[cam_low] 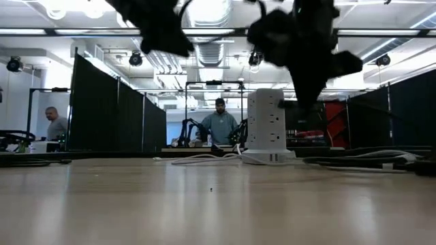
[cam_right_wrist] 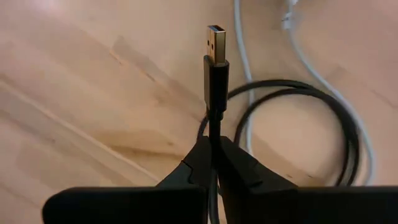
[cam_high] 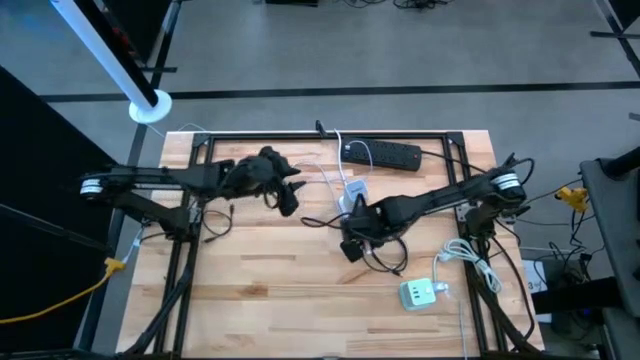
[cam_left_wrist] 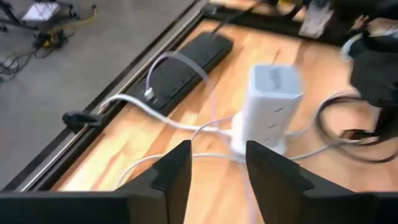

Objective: Insert USB
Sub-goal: Insert the bottom black charger cable into the top white outlet extension

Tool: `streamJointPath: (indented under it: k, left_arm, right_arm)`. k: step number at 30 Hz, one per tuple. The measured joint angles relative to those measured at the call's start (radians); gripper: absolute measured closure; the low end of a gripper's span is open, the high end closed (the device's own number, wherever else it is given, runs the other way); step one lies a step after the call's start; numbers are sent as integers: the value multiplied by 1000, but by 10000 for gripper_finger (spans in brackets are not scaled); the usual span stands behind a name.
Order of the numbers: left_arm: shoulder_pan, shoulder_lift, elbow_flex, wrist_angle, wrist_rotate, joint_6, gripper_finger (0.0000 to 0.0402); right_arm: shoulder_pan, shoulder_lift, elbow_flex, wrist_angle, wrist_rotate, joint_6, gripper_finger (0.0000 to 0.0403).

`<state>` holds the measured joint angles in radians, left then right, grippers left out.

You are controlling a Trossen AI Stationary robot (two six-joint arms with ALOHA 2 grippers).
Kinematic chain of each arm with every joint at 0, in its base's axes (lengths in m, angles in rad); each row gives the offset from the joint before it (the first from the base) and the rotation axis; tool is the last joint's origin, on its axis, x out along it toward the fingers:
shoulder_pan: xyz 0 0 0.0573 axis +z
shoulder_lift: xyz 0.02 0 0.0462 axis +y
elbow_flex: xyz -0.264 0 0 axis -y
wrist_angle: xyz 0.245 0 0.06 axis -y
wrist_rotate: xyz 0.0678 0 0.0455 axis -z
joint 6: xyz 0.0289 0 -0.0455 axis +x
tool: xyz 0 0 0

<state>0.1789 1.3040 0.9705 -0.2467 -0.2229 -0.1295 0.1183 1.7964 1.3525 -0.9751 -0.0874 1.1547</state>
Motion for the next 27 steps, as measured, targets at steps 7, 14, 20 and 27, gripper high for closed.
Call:
streamJointPath:
  k: [7, 14, 20, 27]
  left_arm:
    - [107, 127, -83, 251, 298, 48, 315]
    - [103, 212, -250, 634, 381, 33, 342]
    - [104, 326, -305, 835, 398, -6, 356]
    - [104, 535, -163, 808, 398, -15, 371]
  right_arm:
    - [-39, 84, -9, 43, -15, -100, 401]
    - [-35, 64, -81, 118, 33, -133, 401]
    - [-52, 63, -109, 174, 45, -124, 401]
    - [-86, 62, -130, 164, 1, -43, 401]
